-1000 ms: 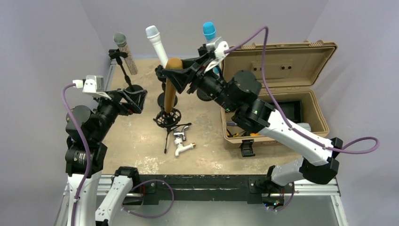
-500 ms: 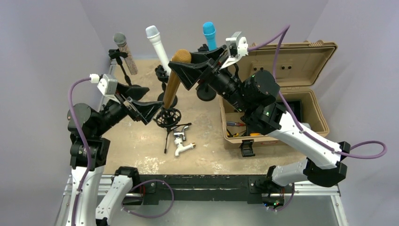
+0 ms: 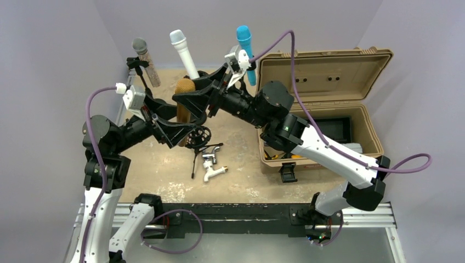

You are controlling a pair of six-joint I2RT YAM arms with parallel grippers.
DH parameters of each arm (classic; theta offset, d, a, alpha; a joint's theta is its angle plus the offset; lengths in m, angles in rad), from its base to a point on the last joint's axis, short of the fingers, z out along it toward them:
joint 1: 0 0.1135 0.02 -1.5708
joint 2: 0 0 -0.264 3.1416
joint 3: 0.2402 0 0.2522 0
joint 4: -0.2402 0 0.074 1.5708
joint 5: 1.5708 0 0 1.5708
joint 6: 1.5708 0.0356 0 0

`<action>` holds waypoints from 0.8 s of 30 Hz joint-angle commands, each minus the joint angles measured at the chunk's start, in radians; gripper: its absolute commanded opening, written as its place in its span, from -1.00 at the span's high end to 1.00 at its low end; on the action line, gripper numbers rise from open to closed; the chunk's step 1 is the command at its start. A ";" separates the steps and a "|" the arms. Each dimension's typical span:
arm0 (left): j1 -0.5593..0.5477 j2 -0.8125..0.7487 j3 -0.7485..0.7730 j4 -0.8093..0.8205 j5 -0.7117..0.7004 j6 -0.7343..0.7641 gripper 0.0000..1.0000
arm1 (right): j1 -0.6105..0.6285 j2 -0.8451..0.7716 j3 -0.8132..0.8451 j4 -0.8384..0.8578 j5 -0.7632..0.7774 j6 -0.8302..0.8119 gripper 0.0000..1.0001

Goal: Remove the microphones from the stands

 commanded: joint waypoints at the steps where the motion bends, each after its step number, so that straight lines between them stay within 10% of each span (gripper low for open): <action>1: -0.006 -0.008 0.016 0.020 0.002 0.015 -0.52 | 0.002 -0.007 0.006 0.065 -0.052 0.036 1.00; 15: -0.006 -0.031 0.031 -0.045 -0.091 0.072 0.52 | 0.001 0.010 0.022 0.044 -0.034 0.018 1.00; 24: -0.005 -0.029 0.039 -0.073 -0.151 0.088 1.00 | 0.002 -0.022 -0.001 0.041 0.022 -0.006 0.11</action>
